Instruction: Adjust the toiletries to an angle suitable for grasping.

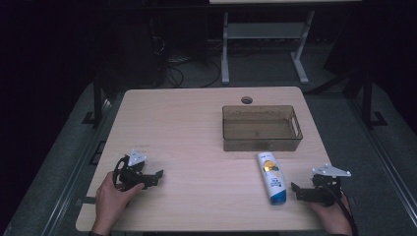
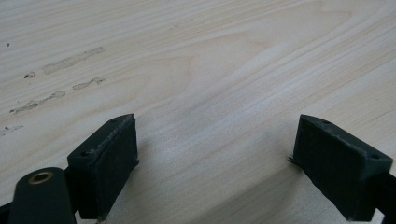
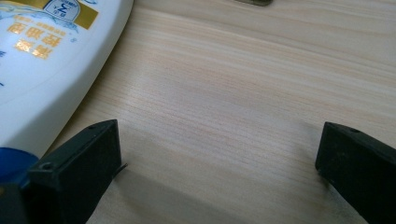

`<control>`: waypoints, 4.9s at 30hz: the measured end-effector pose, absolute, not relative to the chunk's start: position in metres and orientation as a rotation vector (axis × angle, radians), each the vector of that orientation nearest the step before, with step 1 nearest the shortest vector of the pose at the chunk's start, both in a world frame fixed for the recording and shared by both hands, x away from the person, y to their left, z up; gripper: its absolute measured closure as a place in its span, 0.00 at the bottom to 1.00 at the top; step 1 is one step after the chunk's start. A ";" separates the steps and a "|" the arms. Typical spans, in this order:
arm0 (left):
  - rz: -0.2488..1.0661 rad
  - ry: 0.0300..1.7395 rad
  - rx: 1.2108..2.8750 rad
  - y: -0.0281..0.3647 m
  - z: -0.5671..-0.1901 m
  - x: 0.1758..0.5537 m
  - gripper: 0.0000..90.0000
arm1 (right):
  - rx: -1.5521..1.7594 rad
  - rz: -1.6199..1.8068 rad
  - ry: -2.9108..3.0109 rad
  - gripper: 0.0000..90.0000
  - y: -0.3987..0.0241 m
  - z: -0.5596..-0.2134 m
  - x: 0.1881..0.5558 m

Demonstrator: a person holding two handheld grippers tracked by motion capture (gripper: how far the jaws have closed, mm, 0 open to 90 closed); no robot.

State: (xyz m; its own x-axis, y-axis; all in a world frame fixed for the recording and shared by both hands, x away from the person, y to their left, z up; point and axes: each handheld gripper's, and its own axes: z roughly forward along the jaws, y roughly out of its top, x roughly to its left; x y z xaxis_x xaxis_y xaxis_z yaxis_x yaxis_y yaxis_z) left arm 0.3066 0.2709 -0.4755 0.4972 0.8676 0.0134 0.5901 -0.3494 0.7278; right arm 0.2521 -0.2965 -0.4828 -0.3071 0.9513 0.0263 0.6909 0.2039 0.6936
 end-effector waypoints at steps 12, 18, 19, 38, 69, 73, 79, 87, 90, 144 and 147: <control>0.530 1.190 2.072 0.271 -0.476 0.307 0.14 | 1.541 0.848 2.076 0.12 -0.297 -0.479 0.251; 0.529 1.190 2.072 0.271 -0.476 0.307 0.14 | 1.566 0.916 2.076 0.34 -0.300 -0.471 0.248; 0.529 1.190 2.072 0.271 -0.476 0.307 0.14 | 1.575 0.934 2.071 0.39 -0.300 -0.469 0.246; 0.537 1.206 2.066 0.270 -0.475 0.307 0.14 | 1.449 1.185 2.165 1.00 -0.281 -0.440 0.234; 0.539 1.204 2.067 0.270 -0.475 0.307 0.14 | 1.264 1.252 2.380 1.00 -0.218 -0.436 0.227; 0.539 1.204 2.067 0.270 -0.475 0.307 0.14 | 1.256 1.234 2.411 1.00 -0.212 -0.440 0.228; 0.539 1.204 2.067 0.270 -0.475 0.307 0.14 | 1.254 1.202 2.450 1.00 -0.207 -0.445 0.229; 0.539 1.204 2.067 0.270 -0.475 0.307 0.14 | 1.282 1.148 2.457 1.00 -0.211 -0.449 0.230; 0.538 1.204 2.067 0.270 -0.475 0.307 0.14 | 1.291 1.133 2.444 1.00 -0.215 -0.447 0.229; 0.538 1.203 2.066 0.270 -0.476 0.306 0.14 | 1.537 1.056 2.186 1.00 -0.297 -0.440 0.249; 0.537 1.203 2.066 0.270 -0.475 0.306 0.14 | 1.530 1.073 2.172 1.00 -0.292 -0.436 0.257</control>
State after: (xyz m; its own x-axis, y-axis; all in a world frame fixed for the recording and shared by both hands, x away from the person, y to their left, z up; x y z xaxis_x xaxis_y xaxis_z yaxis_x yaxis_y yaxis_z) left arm 0.3064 0.2703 -0.4755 0.4880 0.8727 0.0145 0.5932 -0.3438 0.7279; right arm 0.2575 -0.2920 -0.4360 -0.4025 0.8964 0.1855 0.6920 0.1653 0.7027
